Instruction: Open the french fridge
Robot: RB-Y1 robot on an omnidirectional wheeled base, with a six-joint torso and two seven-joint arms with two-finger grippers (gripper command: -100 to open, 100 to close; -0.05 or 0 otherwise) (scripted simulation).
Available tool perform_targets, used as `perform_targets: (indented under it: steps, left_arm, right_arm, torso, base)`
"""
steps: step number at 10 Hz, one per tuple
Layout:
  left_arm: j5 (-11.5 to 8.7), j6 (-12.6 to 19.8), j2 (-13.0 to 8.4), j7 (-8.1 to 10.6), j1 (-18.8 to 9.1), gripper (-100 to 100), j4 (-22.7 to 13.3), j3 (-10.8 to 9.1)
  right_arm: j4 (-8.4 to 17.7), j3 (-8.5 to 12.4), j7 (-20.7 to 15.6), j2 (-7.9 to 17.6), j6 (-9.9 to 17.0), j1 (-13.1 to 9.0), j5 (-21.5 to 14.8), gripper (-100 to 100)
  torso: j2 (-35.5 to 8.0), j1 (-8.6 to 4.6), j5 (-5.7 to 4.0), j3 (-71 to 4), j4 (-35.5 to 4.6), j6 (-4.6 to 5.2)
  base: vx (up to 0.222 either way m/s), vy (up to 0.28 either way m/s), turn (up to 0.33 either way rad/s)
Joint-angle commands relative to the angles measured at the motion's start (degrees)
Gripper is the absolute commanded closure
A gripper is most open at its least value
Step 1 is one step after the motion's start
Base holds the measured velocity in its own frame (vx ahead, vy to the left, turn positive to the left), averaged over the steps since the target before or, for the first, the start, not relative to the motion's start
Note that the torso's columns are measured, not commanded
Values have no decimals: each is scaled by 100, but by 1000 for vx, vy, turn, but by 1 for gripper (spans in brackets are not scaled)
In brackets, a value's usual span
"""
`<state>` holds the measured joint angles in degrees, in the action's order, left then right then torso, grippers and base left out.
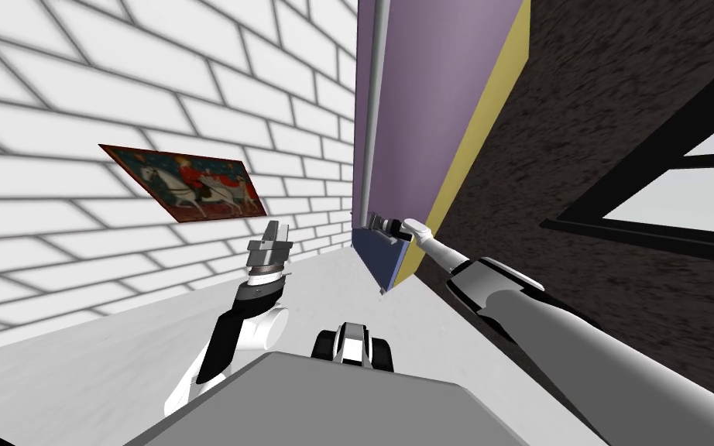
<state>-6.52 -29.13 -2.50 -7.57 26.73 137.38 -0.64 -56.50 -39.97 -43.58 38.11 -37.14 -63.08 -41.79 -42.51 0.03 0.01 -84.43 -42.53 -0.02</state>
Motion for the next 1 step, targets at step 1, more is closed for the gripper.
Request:
perform_targets:
  steps: [1]
  left_arm:
    - [0, 0, 0, 0, 0, 0, 0, 0]
  right_arm:
    - [4, -9, -1, 0, -3, 10, -3, 0]
  torso:
    - [8, 1, 0, -5, 7, 0]
  base:
    - [0, 0, 0]
